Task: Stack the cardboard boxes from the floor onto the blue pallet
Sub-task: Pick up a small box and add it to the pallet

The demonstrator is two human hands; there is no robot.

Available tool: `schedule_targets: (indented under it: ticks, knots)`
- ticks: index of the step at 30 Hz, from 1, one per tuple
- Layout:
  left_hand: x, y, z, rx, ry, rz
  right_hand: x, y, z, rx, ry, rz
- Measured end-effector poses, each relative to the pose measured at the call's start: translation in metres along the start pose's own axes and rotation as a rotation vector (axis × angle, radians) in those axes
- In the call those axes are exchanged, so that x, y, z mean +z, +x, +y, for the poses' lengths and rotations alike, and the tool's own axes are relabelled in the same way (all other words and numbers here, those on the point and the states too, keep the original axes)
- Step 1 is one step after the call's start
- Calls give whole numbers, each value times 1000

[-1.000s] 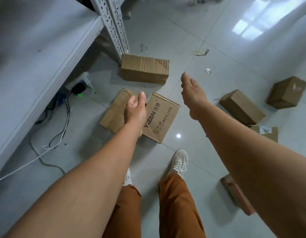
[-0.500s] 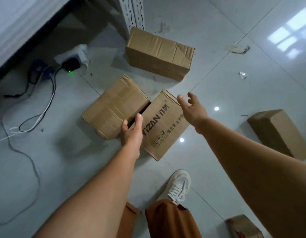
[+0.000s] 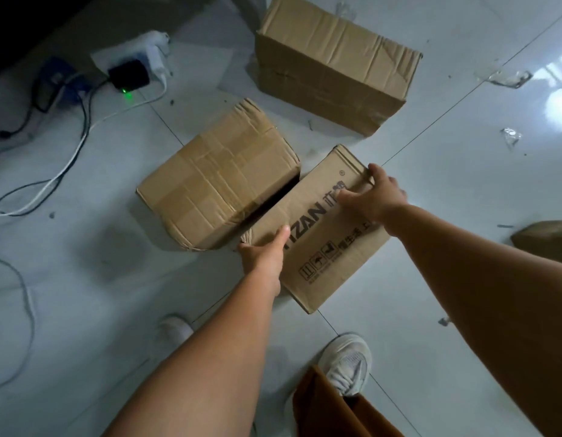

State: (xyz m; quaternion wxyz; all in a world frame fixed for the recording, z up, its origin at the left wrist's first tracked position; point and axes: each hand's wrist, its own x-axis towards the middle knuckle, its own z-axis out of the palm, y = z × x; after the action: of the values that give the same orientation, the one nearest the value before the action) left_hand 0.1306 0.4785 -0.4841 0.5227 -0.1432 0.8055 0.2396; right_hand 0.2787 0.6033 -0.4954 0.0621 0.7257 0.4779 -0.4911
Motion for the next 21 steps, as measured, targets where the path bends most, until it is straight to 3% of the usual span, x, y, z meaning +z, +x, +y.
schedule_targets:
  ticks: [11,21]
  knots:
    - [-8,-14,0,23,-41,-31,-10,-21,11,48,36,112]
    - [-27,-129,26,170,121,-66,-87,-127,17,111,260,248]
